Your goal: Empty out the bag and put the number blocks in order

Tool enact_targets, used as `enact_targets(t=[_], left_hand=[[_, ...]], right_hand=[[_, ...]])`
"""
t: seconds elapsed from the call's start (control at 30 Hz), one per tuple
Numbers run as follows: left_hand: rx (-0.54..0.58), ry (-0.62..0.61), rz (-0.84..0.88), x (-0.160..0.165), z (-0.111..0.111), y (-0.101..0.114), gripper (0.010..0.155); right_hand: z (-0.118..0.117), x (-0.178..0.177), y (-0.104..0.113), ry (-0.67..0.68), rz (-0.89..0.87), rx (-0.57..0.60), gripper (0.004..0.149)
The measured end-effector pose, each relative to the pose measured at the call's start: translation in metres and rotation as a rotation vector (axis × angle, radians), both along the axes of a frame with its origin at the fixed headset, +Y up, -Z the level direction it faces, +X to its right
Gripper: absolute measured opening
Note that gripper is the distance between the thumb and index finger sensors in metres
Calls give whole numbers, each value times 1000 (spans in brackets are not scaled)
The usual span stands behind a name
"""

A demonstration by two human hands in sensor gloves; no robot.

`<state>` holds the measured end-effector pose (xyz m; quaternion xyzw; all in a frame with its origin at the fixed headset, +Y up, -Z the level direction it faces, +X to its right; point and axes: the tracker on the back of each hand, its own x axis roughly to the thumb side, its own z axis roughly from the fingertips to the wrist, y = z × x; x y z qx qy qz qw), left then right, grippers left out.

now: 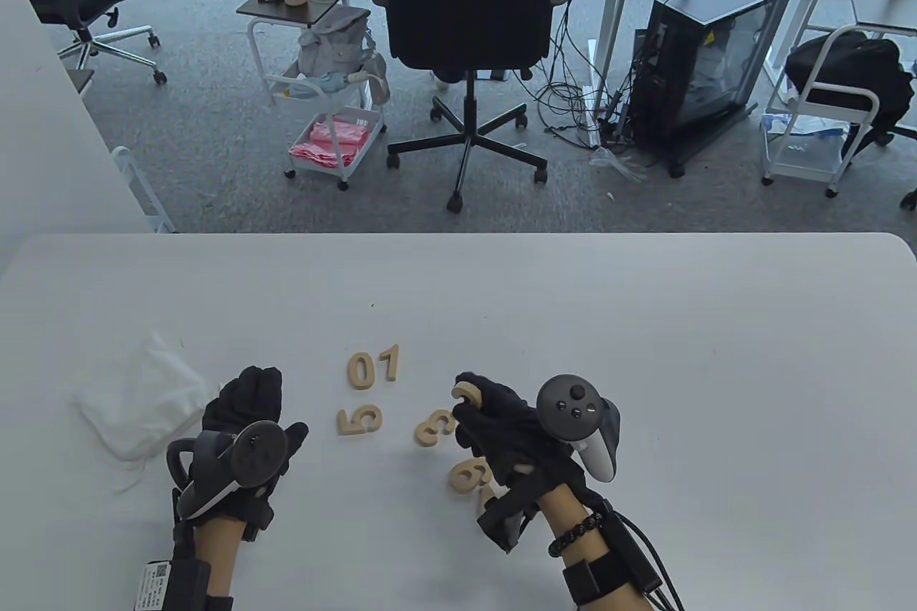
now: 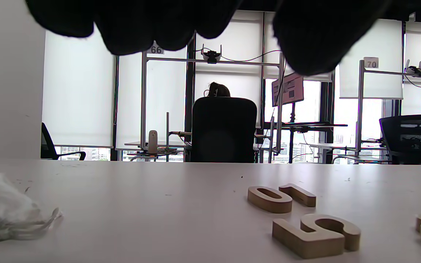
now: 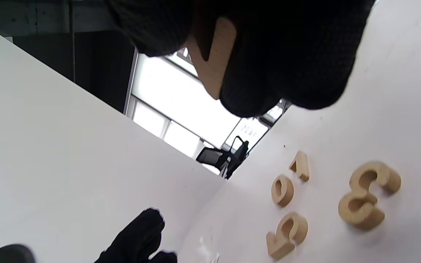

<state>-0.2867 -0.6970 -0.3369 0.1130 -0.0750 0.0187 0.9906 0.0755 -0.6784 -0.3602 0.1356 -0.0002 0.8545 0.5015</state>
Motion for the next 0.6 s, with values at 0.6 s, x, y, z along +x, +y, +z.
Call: enact_targets(t=[0.6], left_hand=[[0, 12, 22, -3, 0, 1, 83]], right_hand=[[-122, -99, -10, -176, 472, -129, 65]])
